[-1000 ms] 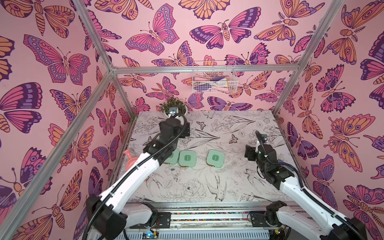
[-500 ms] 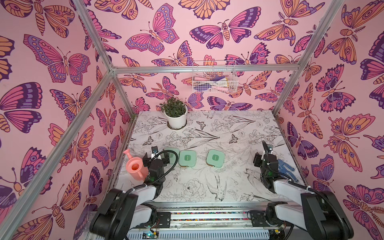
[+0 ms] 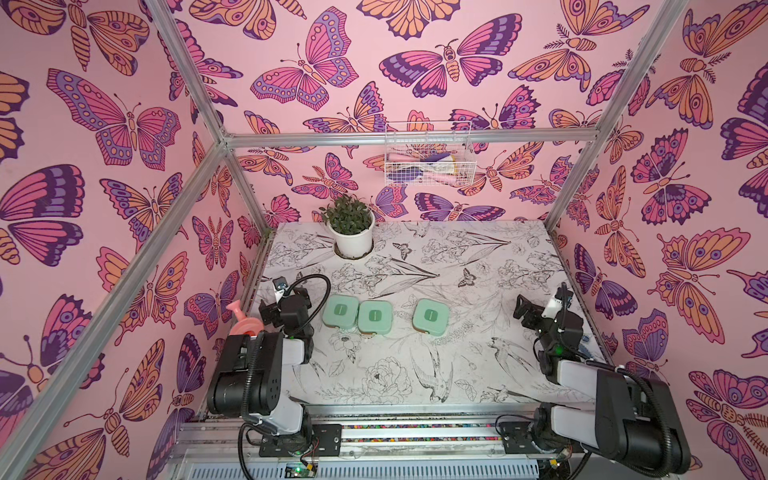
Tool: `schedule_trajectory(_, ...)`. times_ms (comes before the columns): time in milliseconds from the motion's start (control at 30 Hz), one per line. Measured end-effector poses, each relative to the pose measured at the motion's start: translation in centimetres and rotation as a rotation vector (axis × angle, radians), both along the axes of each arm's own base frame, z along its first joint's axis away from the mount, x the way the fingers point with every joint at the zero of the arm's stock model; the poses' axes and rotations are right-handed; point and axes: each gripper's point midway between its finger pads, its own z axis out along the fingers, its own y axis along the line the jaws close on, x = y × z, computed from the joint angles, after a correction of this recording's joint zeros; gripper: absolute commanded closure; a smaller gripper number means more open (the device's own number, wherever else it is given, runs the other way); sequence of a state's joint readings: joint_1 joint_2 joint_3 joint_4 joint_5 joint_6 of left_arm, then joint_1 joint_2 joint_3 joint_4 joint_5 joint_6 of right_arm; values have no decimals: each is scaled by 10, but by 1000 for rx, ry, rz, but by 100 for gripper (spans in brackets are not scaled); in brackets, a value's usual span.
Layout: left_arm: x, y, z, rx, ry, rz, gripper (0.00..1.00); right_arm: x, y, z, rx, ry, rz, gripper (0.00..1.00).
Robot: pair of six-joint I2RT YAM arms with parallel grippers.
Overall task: Organize nail clipper sets
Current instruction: Reset both arms
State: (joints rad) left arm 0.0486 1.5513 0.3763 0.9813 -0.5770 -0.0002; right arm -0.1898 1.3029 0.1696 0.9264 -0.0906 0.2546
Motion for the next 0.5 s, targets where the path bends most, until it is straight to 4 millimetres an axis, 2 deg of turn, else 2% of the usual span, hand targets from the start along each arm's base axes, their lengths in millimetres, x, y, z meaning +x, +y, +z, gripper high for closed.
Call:
schedule_trajectory(167, -3, -1, -9, -2, 43, -2, 0, 15, 9, -30, -20, 43, 54, 1)
schedule_trajectory(233, -3, -1, -10, -3, 48, -2, 0, 23, 17, -33, -35, 66, 90, 1)
schedule_trajectory(300, -3, -1, -11, -3, 52, -2, 0, 39, 27, -22, -70, 70, 123, 1)
schedule_trajectory(400, -4, -1, -13, -3, 61, -2, 0, 61, 43, 5, -123, 15, 166, 1)
schedule_trajectory(500, -5, -1, -15, -4, 70, -2, 0, 63, 45, 10, -149, 17, 169, 1)
